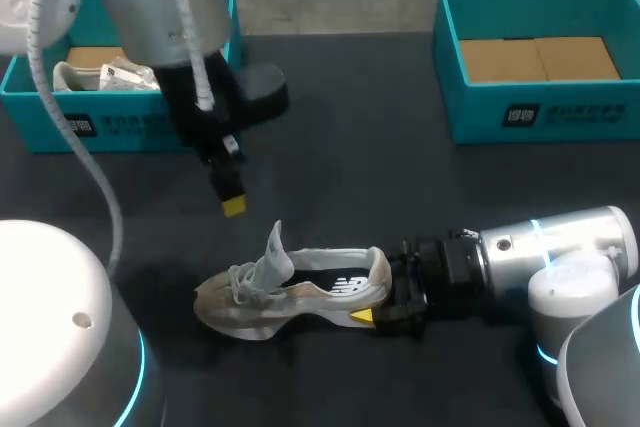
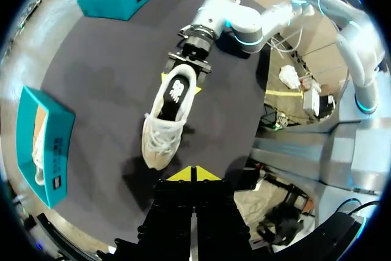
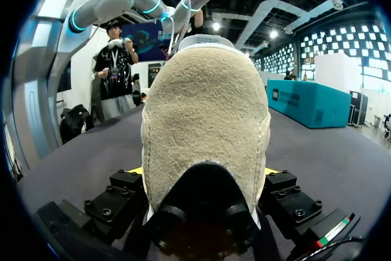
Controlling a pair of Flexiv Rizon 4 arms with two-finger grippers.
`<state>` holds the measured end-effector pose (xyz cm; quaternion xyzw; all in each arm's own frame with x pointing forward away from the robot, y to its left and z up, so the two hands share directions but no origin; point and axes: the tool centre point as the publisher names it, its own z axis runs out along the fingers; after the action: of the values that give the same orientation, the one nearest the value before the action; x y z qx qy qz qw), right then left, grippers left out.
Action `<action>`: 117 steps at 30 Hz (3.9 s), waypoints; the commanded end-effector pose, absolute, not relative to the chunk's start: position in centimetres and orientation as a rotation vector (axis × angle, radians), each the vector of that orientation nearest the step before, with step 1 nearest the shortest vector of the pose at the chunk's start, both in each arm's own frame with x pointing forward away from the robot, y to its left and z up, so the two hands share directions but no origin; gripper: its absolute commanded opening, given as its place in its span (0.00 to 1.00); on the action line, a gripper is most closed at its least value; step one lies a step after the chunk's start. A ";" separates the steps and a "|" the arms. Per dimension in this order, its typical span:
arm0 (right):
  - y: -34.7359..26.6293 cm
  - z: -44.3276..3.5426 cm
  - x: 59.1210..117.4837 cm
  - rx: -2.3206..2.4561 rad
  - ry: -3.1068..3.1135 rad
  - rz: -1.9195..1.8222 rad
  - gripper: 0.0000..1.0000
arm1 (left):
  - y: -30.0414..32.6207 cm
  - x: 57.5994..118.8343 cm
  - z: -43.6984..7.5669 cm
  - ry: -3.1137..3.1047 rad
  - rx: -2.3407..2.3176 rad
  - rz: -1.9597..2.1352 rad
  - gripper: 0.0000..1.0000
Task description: Take the shoe out of the shoebox, open the shoe tongue, remove and reinsert the insole, then place the shoe into the shoebox
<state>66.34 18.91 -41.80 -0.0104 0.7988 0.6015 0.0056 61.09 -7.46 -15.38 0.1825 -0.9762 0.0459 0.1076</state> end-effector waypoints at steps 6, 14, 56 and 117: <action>19.0 -41.7 66.3 -0.034 2.507 1.876 0.00 | -10.9 61.8 -16.7 -2.885 0.478 0.040 0.00; 19.0 -41.7 66.3 -0.034 2.507 1.876 0.00 | -10.9 61.8 -16.7 -2.885 0.478 0.040 0.00; 19.0 -41.7 66.3 -0.034 2.507 1.876 0.00 | -18.4 63.9 -29.1 -2.819 0.137 0.024 0.00; 19.0 -41.7 66.3 -0.034 2.507 1.876 0.00 | -14.2 62.6 -40.3 -2.807 0.039 -0.042 0.32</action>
<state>66.33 18.87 -41.87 -0.0104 0.7991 0.6010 0.0057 62.81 -14.38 -39.99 0.0120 -0.9845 -0.0193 0.1739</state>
